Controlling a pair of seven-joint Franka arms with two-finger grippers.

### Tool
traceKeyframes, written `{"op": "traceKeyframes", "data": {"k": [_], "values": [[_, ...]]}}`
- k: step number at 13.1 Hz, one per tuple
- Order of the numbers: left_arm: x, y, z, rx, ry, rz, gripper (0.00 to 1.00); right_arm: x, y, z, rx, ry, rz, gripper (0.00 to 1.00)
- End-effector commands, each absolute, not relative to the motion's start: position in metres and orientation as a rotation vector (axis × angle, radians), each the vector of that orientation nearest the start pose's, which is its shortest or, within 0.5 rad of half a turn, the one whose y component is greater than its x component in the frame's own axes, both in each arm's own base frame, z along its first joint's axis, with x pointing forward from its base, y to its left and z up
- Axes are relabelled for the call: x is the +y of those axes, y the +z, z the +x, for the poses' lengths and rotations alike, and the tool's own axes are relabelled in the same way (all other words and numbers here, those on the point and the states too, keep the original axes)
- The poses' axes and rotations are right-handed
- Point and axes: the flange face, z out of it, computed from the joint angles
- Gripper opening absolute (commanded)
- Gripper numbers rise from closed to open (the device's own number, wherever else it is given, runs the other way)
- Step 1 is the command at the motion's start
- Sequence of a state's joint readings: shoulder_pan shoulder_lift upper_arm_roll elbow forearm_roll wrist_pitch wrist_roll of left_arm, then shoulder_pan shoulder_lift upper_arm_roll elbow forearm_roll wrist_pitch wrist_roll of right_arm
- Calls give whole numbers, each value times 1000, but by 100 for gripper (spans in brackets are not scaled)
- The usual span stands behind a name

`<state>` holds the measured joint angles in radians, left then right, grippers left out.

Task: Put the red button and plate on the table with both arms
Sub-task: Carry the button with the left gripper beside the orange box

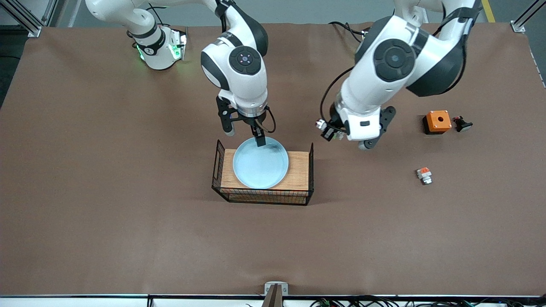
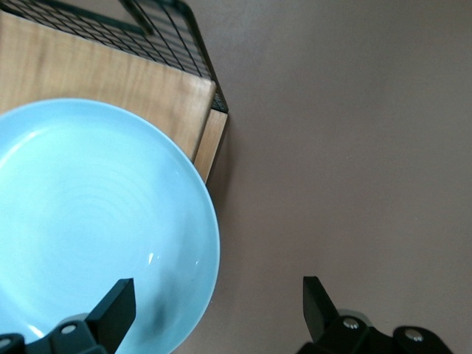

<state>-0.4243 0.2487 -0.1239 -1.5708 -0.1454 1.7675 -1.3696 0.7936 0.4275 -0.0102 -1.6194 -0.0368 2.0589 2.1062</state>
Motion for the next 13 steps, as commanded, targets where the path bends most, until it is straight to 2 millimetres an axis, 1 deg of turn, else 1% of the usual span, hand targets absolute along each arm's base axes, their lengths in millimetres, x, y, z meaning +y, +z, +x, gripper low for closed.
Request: {"op": "traceKeyframes", "data": {"k": [1, 2, 4, 6, 8, 9, 10, 12, 13], "values": [[-286, 482, 516, -1091, 326, -2983, 17, 491, 362, 472, 1938, -119, -2468, 100], [-268, 476, 517, -982, 341, -3019, 17, 495, 356, 468, 1938, -133, -2474, 100], [-233, 456, 523, -685, 407, -3089, 16, 499, 350, 468, 1939, -139, -2459, 100], [-198, 442, 529, -497, 447, -3131, 17, 499, 343, 470, 1947, -140, -2462, 100], [-173, 428, 535, -327, 451, -3164, 16, 495, 345, 476, 1957, -140, -2449, 100], [-166, 418, 537, -284, 442, -3174, 16, 494, 347, 478, 1962, -138, -2442, 100], [-164, 406, 539, -270, 406, -3184, 17, 494, 351, 481, 1968, -135, -2429, 100], [-159, 368, 546, -238, 297, -3169, 16, 490, 350, 485, 1977, -131, -2422, 100], [-159, 349, 551, -219, 272, -3168, 16, 491, 350, 484, 1976, -128, -2423, 100]]}}
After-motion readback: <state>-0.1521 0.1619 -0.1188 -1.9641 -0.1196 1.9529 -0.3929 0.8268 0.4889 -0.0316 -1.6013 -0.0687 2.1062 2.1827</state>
